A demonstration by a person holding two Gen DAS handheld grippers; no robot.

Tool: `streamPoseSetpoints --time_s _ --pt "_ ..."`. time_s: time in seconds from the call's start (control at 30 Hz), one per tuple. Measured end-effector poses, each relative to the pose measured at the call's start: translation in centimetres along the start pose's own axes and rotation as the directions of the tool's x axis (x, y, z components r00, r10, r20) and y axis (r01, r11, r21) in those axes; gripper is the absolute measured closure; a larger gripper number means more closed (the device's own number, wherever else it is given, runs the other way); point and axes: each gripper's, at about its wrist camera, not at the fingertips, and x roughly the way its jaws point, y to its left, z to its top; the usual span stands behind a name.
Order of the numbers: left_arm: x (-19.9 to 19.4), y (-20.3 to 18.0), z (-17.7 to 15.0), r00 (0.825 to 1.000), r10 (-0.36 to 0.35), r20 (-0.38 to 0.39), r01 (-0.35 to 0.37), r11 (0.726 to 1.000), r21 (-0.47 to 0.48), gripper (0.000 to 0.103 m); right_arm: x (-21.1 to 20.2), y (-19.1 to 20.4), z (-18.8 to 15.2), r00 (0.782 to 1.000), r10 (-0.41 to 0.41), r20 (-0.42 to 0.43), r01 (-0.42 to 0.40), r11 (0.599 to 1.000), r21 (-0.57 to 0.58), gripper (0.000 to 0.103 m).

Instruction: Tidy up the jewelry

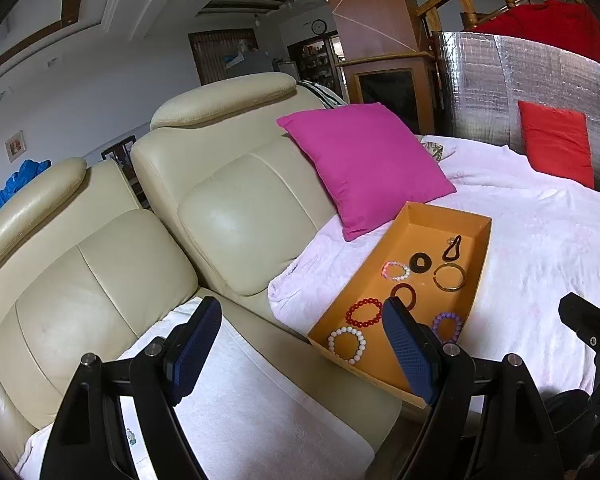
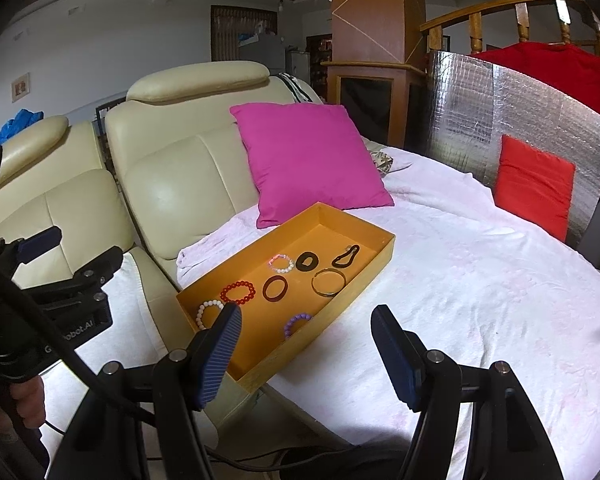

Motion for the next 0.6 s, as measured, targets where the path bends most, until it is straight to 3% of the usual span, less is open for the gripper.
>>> streamPoseSetpoints --time_s 0.6 --pt "0.83 0.66 -0.44 1.0 -0.008 -0.019 0.008 1.0 -0.015 0.02 0.53 0.63 -0.22 1.0 0.009 -0.02 -0.009 1.0 -0.007 0.032"
